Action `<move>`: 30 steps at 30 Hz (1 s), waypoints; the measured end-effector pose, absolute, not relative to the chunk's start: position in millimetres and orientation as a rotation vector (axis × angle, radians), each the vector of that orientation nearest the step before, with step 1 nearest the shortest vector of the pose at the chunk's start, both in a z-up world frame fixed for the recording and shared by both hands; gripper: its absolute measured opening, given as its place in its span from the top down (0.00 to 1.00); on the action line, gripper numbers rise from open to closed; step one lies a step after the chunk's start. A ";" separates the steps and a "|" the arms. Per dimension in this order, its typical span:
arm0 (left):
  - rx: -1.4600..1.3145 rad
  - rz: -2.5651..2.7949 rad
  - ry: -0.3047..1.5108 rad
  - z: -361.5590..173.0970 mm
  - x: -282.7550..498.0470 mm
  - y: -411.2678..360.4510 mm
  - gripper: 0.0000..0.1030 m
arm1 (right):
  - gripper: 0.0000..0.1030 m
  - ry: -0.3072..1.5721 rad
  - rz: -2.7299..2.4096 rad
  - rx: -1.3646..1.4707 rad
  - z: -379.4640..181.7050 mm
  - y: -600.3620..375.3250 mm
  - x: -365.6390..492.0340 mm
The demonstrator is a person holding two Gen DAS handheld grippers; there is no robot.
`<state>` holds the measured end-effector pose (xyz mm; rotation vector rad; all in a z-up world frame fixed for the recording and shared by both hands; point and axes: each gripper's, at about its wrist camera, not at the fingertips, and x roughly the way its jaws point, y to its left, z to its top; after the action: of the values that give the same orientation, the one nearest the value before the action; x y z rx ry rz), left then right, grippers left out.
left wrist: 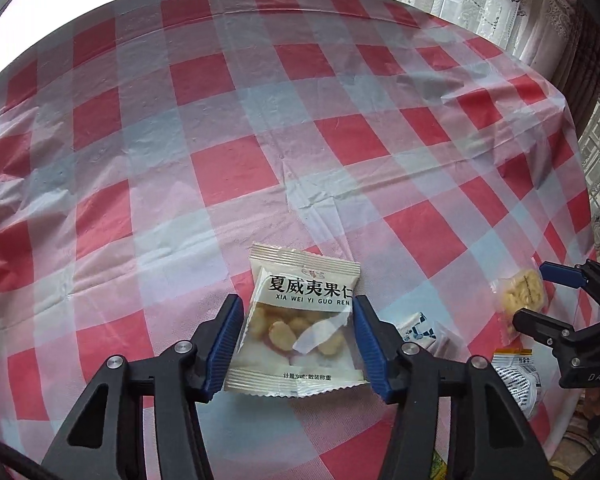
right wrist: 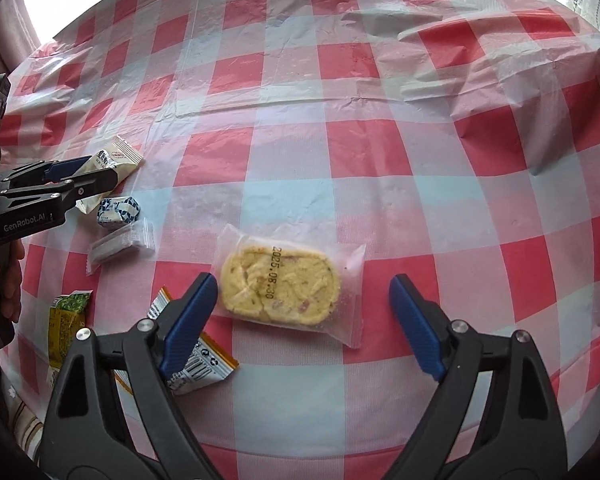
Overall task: Organize snacks
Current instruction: 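Grasp the yellow cookie bag with the right tool while the left tool lifts the nut packet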
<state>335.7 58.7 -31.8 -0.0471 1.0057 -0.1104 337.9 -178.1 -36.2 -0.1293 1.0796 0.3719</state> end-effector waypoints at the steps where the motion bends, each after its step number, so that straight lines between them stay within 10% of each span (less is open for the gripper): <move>1: -0.047 -0.110 1.003 -32.1 334.9 58.5 0.46 | 0.13 1.082 0.373 -0.125 -36.5 -179.5 337.5; 30: -0.234 0.126 0.972 -18.9 256.9 85.0 0.55 | 0.36 1.035 0.395 -0.141 -29.7 -184.0 320.6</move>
<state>256.9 85.0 -18.9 -0.2339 0.9719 0.1262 320.6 -184.0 -29.7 -0.1407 1.0352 0.3952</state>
